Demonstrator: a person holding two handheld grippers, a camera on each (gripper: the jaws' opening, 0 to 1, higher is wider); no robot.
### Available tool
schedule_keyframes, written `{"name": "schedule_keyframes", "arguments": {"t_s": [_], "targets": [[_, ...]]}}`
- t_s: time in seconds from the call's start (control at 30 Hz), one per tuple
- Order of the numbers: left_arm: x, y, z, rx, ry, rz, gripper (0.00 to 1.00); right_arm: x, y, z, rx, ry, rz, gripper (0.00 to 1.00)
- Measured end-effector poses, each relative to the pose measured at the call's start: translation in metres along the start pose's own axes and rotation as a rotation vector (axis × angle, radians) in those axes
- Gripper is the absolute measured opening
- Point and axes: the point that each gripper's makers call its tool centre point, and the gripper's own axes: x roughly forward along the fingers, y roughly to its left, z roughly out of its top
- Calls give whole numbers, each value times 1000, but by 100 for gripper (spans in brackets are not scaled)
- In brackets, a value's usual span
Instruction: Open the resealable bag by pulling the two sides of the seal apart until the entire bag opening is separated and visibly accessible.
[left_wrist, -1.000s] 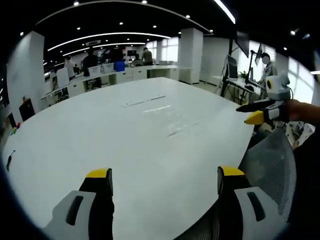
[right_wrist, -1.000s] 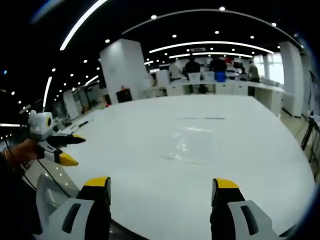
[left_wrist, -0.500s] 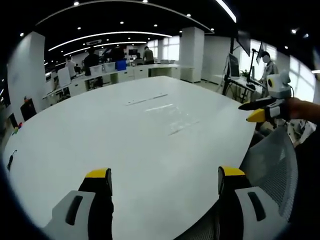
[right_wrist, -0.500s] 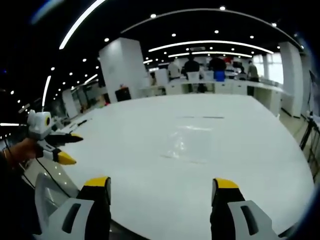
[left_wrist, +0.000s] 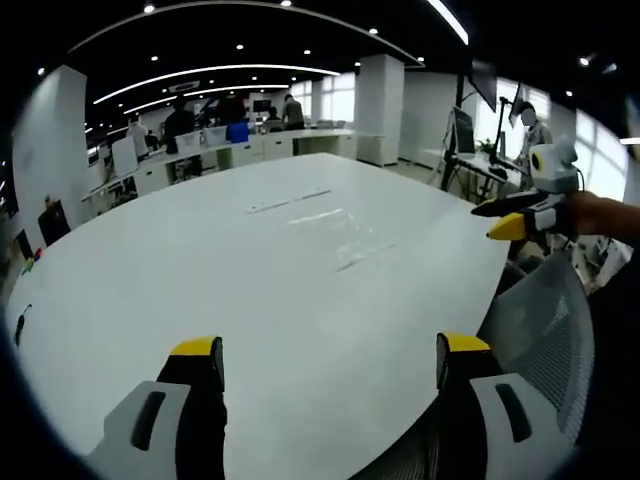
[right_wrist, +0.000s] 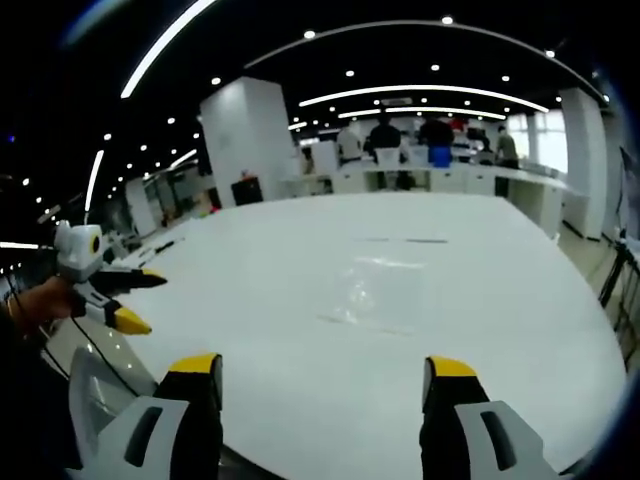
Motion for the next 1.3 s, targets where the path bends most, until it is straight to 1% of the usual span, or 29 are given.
{"name": "schedule_keyframes", "arguments": {"t_s": [0.13, 0.3, 0.77, 0.9, 1.17, 1.3], "targets": [[0, 1, -3, 1, 3, 2, 86, 0, 0, -3, 2, 3, -1, 81], [-2, 4, -8, -16, 10, 12, 85, 2, 0, -5, 16, 4, -3, 81], [-4, 5, -14, -23, 23, 15, 85, 6, 5, -10, 14, 18, 10, 80], [-4, 5, -15, -26, 22, 17, 85, 6, 6, -13, 10, 34, 14, 80], [-3, 5, -14, -26, 20, 9, 85, 8, 6, -14, 12, 34, 8, 78], [-1, 4, -14, -24, 21, 1, 85, 10, 9, -17, -11, 46, 18, 76]]}}
